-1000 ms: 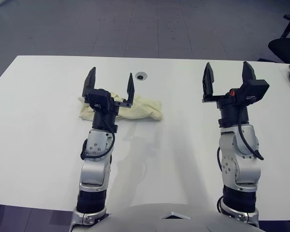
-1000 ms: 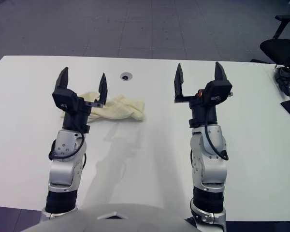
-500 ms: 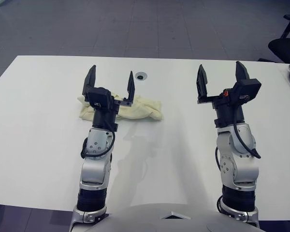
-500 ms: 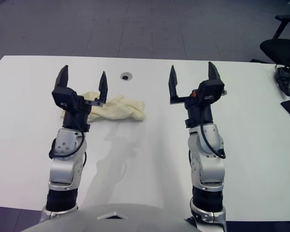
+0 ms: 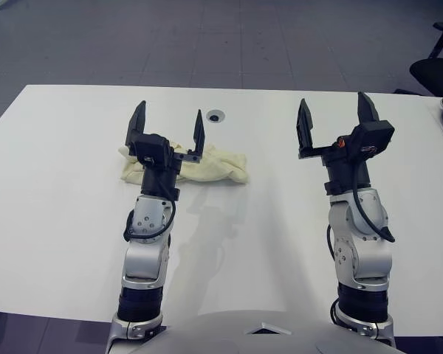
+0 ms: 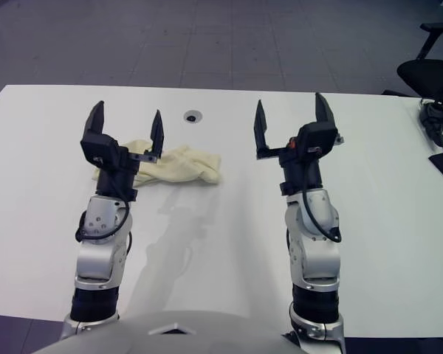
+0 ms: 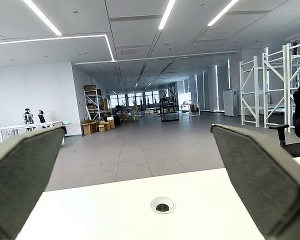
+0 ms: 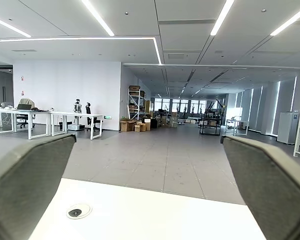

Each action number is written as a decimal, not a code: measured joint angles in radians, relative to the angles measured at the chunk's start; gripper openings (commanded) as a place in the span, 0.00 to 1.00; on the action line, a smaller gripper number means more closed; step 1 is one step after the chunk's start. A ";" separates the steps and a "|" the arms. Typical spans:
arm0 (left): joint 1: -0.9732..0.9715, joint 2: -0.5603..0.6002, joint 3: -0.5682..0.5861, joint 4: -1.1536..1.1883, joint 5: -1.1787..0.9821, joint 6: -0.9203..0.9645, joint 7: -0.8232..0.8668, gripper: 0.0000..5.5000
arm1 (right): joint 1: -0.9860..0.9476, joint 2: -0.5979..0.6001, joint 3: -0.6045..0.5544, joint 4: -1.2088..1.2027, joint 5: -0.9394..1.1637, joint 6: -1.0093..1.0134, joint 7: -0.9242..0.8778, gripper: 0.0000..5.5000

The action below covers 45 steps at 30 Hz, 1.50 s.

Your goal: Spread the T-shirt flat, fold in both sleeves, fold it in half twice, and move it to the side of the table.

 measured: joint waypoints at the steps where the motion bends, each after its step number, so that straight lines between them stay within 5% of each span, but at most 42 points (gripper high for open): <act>1: 0.000 0.000 0.000 0.000 0.000 0.000 0.000 0.98 | 0.000 0.000 0.003 0.000 -0.002 0.000 0.000 0.98; 34: -0.008 0.029 0.022 0.006 0.000 0.009 -0.018 0.98 | 0.004 0.001 0.021 -0.009 -0.028 -0.031 -0.013 0.98; 38: -0.094 0.105 0.098 0.023 -0.010 0.098 -0.047 0.98 | 0.005 0.002 0.027 -0.010 -0.037 -0.033 -0.015 0.98; 41: -0.233 0.271 0.173 0.197 0.007 0.087 -0.110 0.98 | 0.008 0.012 0.029 -0.008 -0.042 -0.038 -0.024 0.98; 45: -0.339 0.434 0.125 0.486 0.150 -0.024 -0.136 0.98 | 0.013 0.020 0.034 -0.009 -0.048 -0.044 -0.025 0.98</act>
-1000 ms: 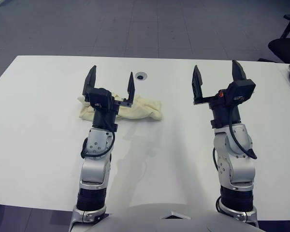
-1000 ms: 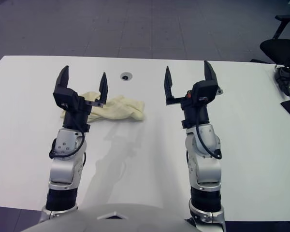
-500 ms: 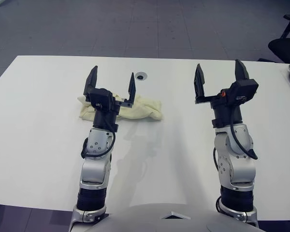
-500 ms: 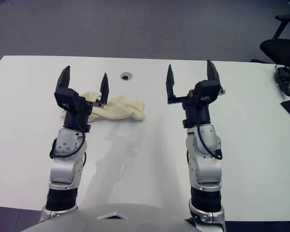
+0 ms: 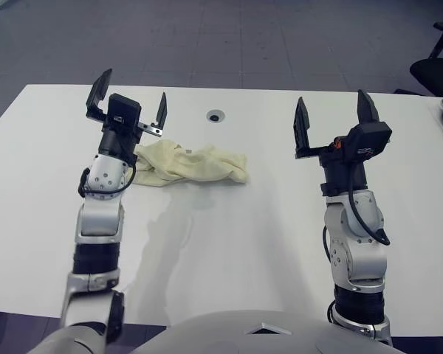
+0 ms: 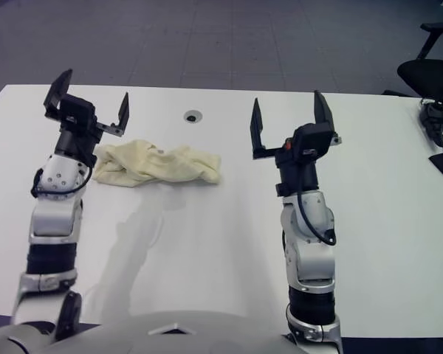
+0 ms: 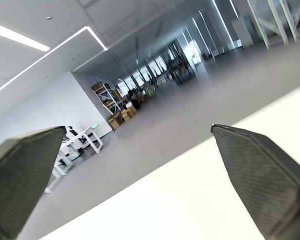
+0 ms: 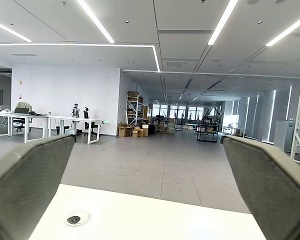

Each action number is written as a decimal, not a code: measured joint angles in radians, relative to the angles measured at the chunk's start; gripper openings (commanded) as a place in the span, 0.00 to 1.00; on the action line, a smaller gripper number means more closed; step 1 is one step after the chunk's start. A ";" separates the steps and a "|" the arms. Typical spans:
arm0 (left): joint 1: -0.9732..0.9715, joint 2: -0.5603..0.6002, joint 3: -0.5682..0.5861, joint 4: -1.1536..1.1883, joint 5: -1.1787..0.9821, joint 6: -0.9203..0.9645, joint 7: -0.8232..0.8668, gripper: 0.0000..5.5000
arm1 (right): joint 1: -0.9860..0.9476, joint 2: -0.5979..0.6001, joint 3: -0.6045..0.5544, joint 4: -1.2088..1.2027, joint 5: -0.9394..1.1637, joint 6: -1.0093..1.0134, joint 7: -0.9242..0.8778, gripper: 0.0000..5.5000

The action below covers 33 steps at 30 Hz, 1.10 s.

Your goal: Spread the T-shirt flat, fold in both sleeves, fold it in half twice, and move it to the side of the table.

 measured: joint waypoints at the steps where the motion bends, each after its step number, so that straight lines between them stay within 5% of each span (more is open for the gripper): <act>1: -0.028 0.038 -0.035 0.099 0.059 -0.046 0.010 0.98 | 0.000 0.001 0.000 0.000 -0.001 -0.002 0.000 0.98; 10: -0.272 0.159 -0.400 0.795 0.488 -0.297 0.169 0.98 | -0.002 0.019 0.022 0.016 -0.025 -0.025 -0.002 0.98; 18: -0.322 0.182 -0.443 0.860 0.418 -0.382 0.038 0.98 | -0.002 0.027 0.037 0.016 -0.036 -0.030 -0.008 0.98; 24: -0.233 0.183 -0.441 0.676 0.245 -0.422 -0.149 0.98 | -0.002 0.030 0.040 0.016 -0.038 -0.030 -0.009 0.98; 33: 0.207 0.196 -0.482 -0.126 0.081 -0.192 -0.378 0.98 | -0.004 0.041 0.050 0.007 -0.058 -0.029 -0.029 0.98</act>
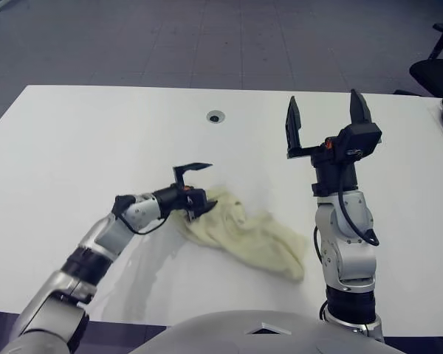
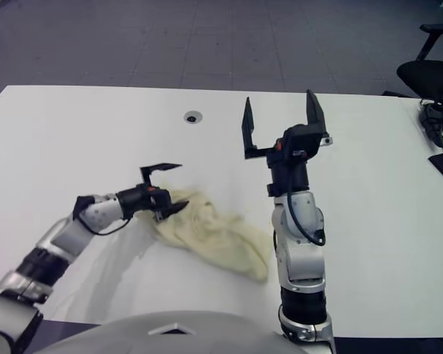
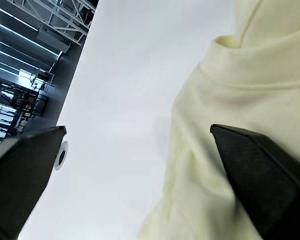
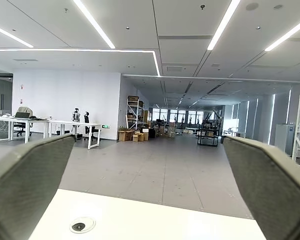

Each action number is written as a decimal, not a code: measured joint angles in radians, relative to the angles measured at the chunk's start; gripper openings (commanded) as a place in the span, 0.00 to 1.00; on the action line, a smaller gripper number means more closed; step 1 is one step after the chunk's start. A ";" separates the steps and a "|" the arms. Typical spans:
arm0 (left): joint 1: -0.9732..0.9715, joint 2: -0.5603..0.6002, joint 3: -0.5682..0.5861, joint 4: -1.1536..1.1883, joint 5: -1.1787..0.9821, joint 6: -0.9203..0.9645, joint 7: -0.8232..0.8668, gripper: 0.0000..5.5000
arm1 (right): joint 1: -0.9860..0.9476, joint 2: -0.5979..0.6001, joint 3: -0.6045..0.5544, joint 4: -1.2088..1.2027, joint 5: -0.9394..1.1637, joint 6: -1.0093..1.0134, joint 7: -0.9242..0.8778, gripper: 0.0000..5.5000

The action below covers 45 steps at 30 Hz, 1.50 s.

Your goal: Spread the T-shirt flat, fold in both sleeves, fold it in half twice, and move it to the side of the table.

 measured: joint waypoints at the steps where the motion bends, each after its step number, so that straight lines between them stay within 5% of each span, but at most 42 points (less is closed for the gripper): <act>1: 0.039 0.001 -0.001 -0.061 0.004 0.035 -0.004 0.98 | -0.001 0.001 0.003 -0.003 -0.001 0.000 -0.001 0.98; 9: 0.317 0.045 0.056 -0.472 0.064 0.321 -0.047 0.98 | -0.009 0.004 0.004 -0.023 -0.002 0.025 -0.003 0.98; 16: 0.328 0.023 0.190 -0.555 -0.053 0.428 -0.087 0.98 | -0.018 -0.016 -0.017 -0.063 0.076 0.139 0.044 0.98; 22: 0.270 -0.039 0.264 -0.581 -0.172 0.497 -0.086 0.98 | -0.024 -0.175 -0.070 -0.203 0.233 0.415 0.186 0.98; 27: 0.244 -0.170 0.313 -0.602 -0.316 0.525 -0.023 0.98 | 0.035 -0.555 -0.184 -0.251 0.473 0.667 0.552 0.98; 33: 0.207 -0.267 0.369 -0.586 -0.453 0.548 0.027 0.98 | 0.284 -0.904 -0.209 -0.321 0.534 0.647 0.955 0.98; 45: 0.205 -0.317 0.374 -0.509 -0.441 0.530 0.118 0.98 | 0.220 -1.054 0.214 -0.135 0.058 0.354 1.045 0.98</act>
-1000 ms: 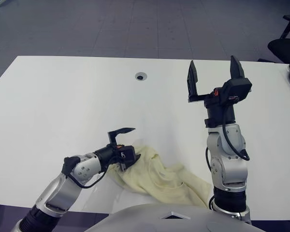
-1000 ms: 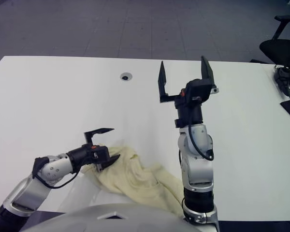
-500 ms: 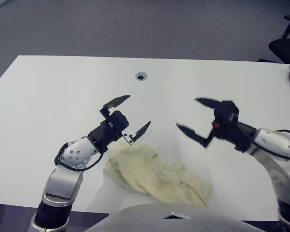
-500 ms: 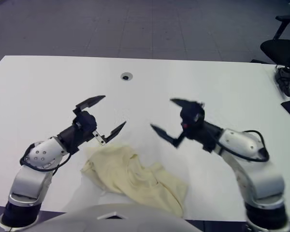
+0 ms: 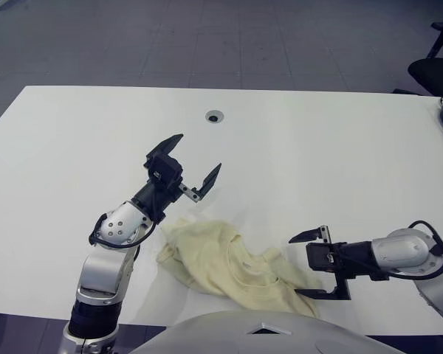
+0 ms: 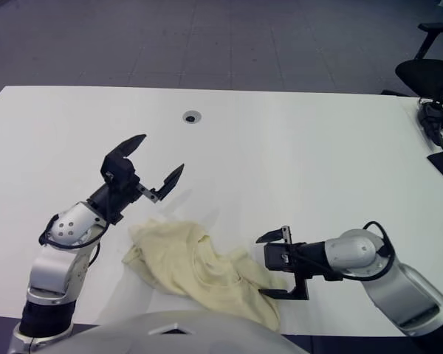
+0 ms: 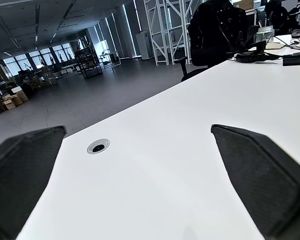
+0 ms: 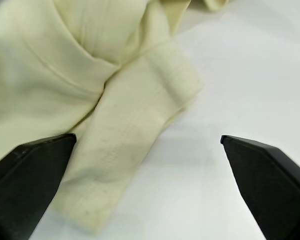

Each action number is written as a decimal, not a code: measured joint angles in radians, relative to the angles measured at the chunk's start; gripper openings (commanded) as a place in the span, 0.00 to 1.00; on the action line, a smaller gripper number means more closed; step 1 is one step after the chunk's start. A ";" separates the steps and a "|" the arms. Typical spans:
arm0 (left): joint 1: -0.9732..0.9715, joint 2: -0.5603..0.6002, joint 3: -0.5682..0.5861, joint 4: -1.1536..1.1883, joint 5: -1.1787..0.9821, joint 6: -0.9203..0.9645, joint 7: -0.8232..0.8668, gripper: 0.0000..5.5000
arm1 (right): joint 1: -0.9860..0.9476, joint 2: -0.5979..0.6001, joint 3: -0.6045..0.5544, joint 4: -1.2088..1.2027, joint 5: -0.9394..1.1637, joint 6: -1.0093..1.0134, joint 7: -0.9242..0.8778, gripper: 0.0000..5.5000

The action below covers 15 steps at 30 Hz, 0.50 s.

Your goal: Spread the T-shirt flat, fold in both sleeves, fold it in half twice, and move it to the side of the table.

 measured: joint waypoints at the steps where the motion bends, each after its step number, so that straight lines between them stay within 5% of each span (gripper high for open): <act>1: 0.000 -0.001 0.000 0.000 0.000 -0.003 0.004 0.98 | -0.016 0.000 0.017 0.004 -0.016 -0.017 0.004 0.98; 7: -0.002 -0.003 0.002 0.005 0.003 -0.018 0.010 0.98 | -0.132 0.017 0.099 0.048 -0.141 -0.180 -0.014 0.98; 15: -0.002 0.000 -0.003 0.020 0.014 -0.026 0.014 0.98 | -0.150 -0.026 0.013 0.179 -0.197 -0.326 -0.067 0.98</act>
